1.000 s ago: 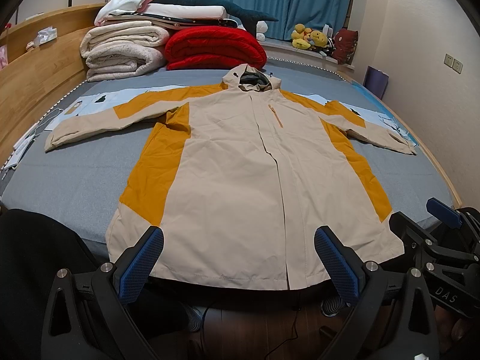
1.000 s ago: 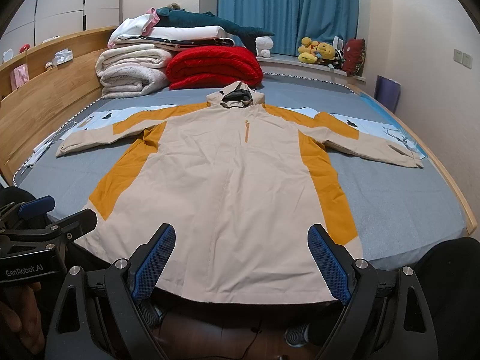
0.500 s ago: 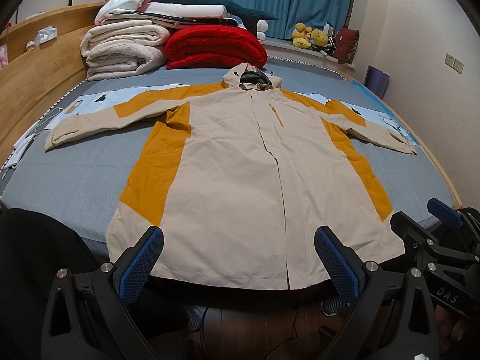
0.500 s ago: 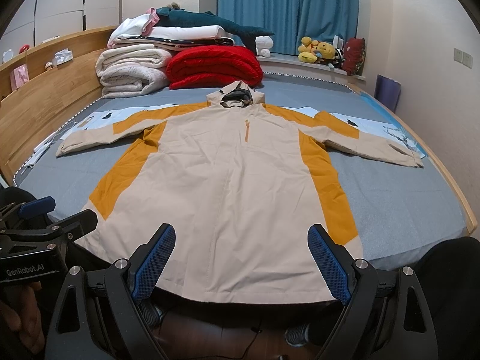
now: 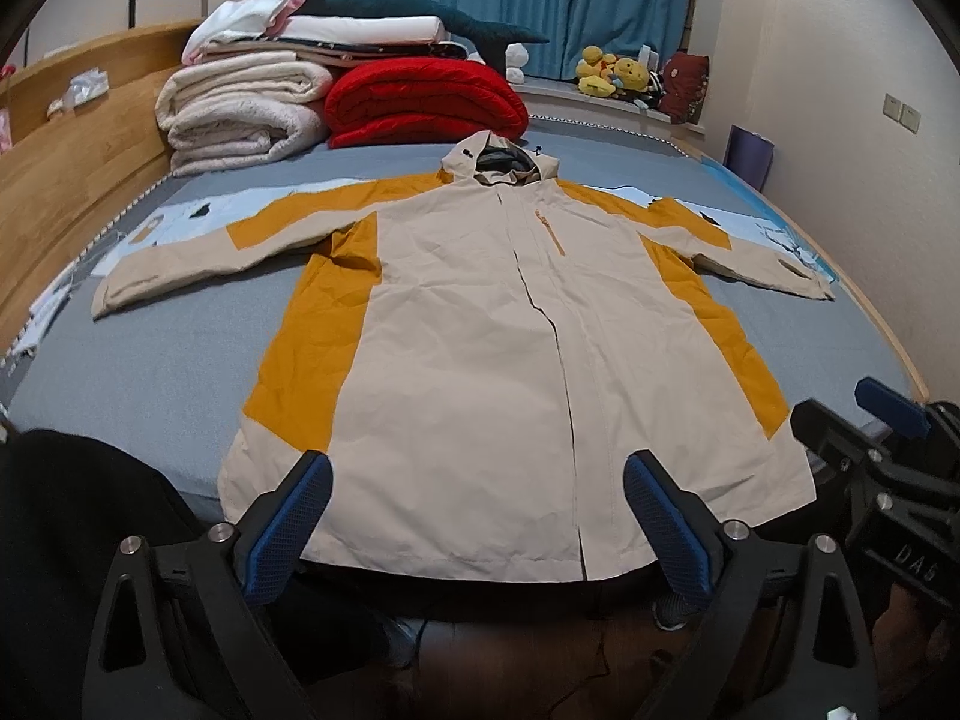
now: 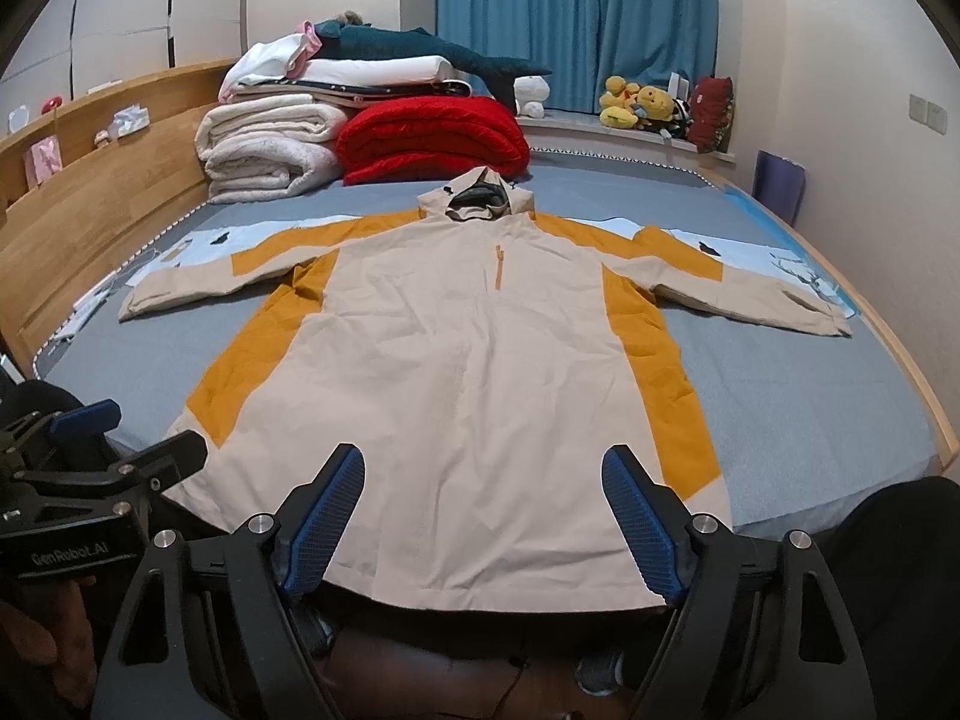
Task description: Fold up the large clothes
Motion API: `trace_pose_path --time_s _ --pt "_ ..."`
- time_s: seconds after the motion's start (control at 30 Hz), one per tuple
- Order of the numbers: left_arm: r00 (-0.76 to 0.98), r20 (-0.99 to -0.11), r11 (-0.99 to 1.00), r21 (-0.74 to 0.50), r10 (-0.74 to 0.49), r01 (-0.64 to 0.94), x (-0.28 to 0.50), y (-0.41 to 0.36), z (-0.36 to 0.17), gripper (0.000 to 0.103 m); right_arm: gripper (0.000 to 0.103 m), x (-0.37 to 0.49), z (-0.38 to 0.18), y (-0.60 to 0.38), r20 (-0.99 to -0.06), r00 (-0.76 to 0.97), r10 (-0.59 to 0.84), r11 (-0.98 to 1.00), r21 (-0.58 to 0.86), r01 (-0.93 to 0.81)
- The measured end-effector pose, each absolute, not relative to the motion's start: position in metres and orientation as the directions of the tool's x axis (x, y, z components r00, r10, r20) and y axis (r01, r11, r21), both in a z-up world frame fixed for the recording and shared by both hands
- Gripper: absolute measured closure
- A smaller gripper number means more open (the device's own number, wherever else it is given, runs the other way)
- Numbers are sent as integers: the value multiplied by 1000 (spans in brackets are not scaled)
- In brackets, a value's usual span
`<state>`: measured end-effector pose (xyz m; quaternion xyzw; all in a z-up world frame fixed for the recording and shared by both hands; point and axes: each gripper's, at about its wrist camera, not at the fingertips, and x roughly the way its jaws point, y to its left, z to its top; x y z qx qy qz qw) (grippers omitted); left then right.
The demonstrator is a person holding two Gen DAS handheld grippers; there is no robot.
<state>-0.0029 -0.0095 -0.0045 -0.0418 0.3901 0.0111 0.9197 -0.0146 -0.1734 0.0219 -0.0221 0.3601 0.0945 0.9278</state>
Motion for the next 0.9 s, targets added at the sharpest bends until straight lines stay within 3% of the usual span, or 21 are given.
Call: trace_pose_path --time_s 0.17,0.33,0.47,0.6,0.7,0.9 --pt "711 -703 998 -50 0 -49 -3 -11 14 26 28 -10 27 -180 -673 719 175 982 65 -179" --pt "746 -665 996 -81 -21 -43 -8 -13 37 31 39 -5 30 -184 -686 704 184 982 94 -164" --pt "769 -638 997 -78 -40 -13 -6 -15 44 51 51 -2 27 -183 -700 689 186 981 99 -165" --pt "787 -616 1000 -25 -3 -16 4 -11 36 61 58 2 28 -179 -704 688 175 982 80 -168" --pt "761 -648 995 -88 -16 -54 22 3 34 62 60 10 31 -178 -701 693 167 983 68 -168" --pt "788 -614 990 -71 51 -119 65 18 49 62 63 44 48 -177 -671 725 156 985 52 -164"
